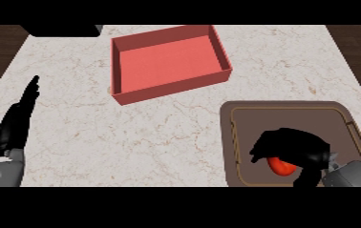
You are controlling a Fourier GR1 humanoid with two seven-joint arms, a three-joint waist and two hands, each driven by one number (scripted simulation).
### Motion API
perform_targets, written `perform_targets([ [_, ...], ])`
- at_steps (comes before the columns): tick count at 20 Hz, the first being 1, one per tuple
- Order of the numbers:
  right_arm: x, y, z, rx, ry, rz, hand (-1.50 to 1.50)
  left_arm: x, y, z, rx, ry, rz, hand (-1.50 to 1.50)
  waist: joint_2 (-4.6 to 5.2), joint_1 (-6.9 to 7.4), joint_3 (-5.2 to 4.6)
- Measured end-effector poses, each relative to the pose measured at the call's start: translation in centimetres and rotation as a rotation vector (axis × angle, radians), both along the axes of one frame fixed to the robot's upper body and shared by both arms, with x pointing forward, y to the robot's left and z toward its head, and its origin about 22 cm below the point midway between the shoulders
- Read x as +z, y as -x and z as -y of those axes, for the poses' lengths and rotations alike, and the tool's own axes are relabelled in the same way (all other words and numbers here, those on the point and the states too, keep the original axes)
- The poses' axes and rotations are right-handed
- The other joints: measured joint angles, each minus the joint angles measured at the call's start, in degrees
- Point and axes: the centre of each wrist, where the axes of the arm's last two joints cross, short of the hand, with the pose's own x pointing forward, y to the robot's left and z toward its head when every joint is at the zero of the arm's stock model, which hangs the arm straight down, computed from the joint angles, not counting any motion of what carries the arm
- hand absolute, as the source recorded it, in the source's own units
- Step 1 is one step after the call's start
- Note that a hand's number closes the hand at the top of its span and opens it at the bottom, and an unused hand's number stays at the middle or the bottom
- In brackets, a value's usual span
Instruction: Pick the tomato from the tray and place it in the cardboard box
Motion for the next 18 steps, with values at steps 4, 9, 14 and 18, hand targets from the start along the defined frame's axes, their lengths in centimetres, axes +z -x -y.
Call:
perform_targets([
  [4,-0.7,-0.3,-0.7,0.001,-0.069,0.089,1.50,0.0,0.4,0.2,0.000,-0.004,0.002,0.00,-0.17,0.09,-0.25],
  [9,-0.5,-1.1,-1.2,-0.016,-0.107,0.191,1.50,0.1,0.8,0.3,-0.004,-0.001,0.003,0.00,-0.18,-0.01,-0.38],
  [14,0.2,-1.2,-1.1,-0.260,-0.149,0.316,1.50,0.6,0.9,-0.3,0.013,-0.009,-0.002,0.00,-0.26,-0.84,-0.08],
  [18,-0.6,-1.0,0.1,-0.696,-0.085,0.382,1.50,0.2,1.6,-1.0,0.047,-0.012,-0.014,0.00,-0.76,-3.28,-0.17],
])
